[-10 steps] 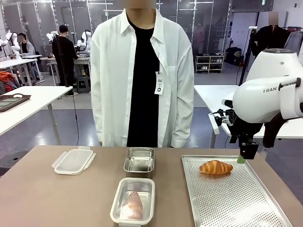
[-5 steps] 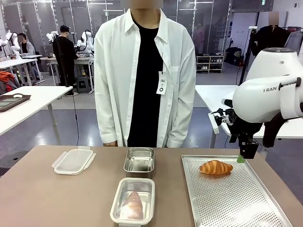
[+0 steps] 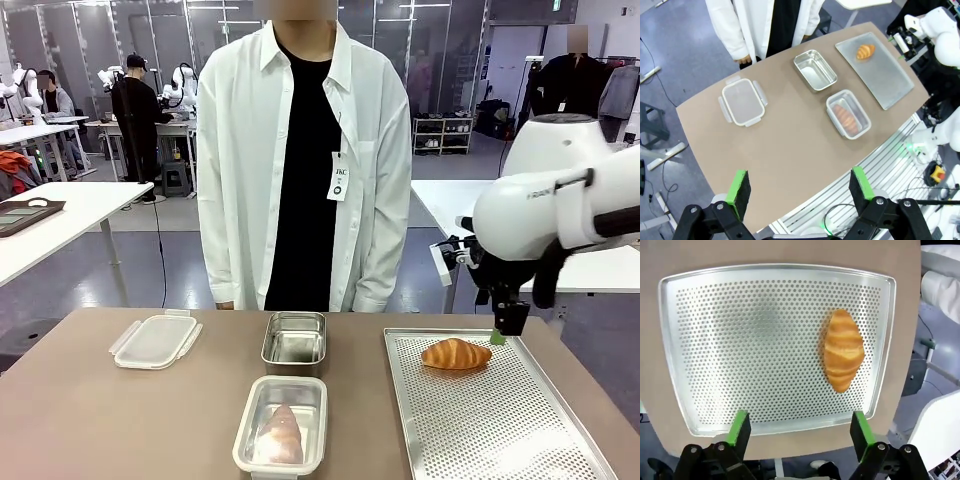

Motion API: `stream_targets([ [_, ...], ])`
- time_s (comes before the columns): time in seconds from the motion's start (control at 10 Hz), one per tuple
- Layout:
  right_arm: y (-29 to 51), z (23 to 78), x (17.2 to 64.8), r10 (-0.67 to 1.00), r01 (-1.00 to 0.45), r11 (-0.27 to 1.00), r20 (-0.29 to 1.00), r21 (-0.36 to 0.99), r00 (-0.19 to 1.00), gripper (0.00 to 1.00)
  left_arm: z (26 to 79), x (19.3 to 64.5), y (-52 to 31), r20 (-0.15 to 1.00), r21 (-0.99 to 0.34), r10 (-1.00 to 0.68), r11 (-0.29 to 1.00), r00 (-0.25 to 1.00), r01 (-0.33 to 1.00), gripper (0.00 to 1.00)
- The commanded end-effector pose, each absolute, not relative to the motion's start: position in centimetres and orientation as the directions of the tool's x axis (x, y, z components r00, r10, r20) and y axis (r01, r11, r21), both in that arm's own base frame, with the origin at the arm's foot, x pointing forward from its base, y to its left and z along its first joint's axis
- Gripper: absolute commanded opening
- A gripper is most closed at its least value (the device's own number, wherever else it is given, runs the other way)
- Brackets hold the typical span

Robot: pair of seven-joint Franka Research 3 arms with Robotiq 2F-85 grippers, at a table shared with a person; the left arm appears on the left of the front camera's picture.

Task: Place the bread into the airtight container.
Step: Pick up a Butter Roll and place it into an empty Airtight Container.

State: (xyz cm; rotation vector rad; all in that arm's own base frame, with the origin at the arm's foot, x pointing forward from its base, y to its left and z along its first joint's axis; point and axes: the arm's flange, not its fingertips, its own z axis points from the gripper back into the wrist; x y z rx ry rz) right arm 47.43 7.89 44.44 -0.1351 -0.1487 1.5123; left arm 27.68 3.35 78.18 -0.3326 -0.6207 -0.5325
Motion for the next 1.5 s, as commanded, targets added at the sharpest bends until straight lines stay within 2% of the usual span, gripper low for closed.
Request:
stream_targets([
  [0.0,8.5,43.1,51.1,0.998,-0.982,0.068,0.009,-0.176,0.067,1.0,78.3,27.7,3.5,0.626,-0.126,-0.389,0.805,0.676,0.58,1.0],
  [0.5,8.3,37.4,56.4,0.998,-0.989,0.066,0.01,-0.129,0.066,1.0,78.3,27.7,3.5,0.626,-0.126,-0.389,0.805,0.676,0.58,1.0],
  [1.4,7.5,30.7,59.7,0.995,-0.991,0.093,0.029,-0.096,0.091,1.0,78.3,27.7,3.5,0.626,-0.126,-0.389,0.805,0.676,0.58,1.0],
])
